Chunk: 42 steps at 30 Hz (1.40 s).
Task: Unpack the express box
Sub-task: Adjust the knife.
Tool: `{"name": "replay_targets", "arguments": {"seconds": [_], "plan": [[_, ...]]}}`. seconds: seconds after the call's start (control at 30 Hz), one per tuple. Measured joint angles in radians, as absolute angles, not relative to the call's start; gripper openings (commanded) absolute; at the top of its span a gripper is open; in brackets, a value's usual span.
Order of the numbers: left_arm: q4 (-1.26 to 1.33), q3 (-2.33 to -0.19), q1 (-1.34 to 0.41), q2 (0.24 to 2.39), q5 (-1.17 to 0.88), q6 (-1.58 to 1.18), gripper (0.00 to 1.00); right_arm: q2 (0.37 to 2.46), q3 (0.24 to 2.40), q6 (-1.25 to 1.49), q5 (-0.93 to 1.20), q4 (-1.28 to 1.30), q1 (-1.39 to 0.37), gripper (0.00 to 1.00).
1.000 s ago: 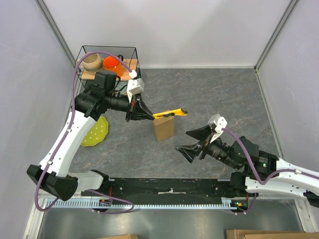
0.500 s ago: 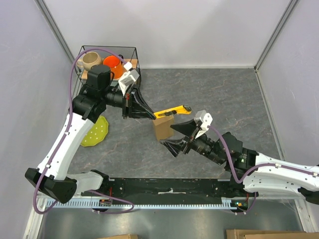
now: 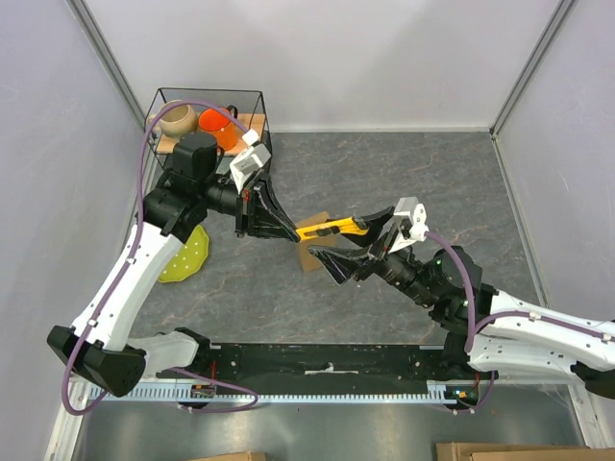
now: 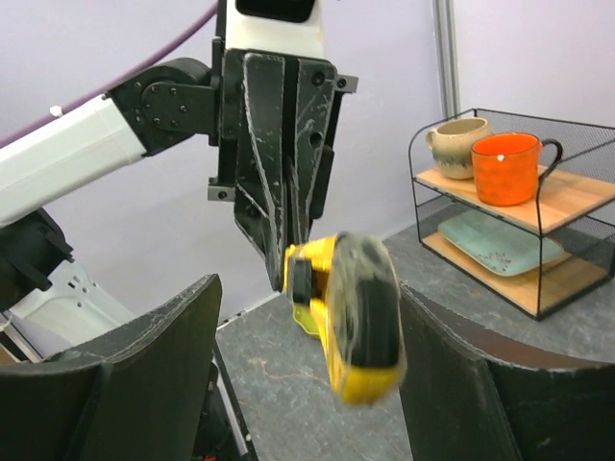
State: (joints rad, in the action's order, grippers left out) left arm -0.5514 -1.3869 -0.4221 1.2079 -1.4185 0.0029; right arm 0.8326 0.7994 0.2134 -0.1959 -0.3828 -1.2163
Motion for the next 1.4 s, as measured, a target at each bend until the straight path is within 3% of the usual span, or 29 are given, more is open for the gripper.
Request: {"name": "replay_targets", "arguments": {"seconds": [0.23,0.57,0.83,1.0,1.1,1.13,1.27,1.37,1.4], "plan": [[-0.572,-1.386,-0.438,1.203,-1.425,0.015,0.02,0.889,0.826,0.223,-0.127,-0.415,-1.200,0.69],[-0.594,-1.386,-0.442,1.197,-1.425,0.030,0.02,0.918,0.828,0.246,-0.076,-0.459,-1.174,0.50],[-0.606,-1.386,-0.448,1.193,-1.424,0.047,0.02,0.938,0.828,0.263,-0.059,-0.511,-1.169,0.44],[-0.617,-1.386,-0.454,1.192,-1.423,0.053,0.02,0.949,0.828,0.270,-0.058,-0.544,-1.168,0.30],[-0.625,-1.386,-0.454,1.190,-1.423,0.058,0.02,0.951,0.828,0.274,-0.056,-0.552,-1.168,0.15],[-0.625,-1.386,-0.454,1.190,-1.420,0.062,0.02,0.951,0.828,0.281,-0.053,-0.552,-1.168,0.04],[-0.634,-1.386,-0.456,1.188,-1.415,0.076,0.02,0.949,0.828,0.284,-0.053,-0.546,-1.168,0.00],[-0.650,-1.388,-0.458,1.188,-1.400,0.089,0.46,0.941,0.828,0.284,-0.054,-0.526,-1.168,0.00],[-0.659,-1.390,-0.461,1.188,-1.384,0.096,0.75,0.937,0.828,0.284,-0.056,-0.515,-1.168,0.00]]}}
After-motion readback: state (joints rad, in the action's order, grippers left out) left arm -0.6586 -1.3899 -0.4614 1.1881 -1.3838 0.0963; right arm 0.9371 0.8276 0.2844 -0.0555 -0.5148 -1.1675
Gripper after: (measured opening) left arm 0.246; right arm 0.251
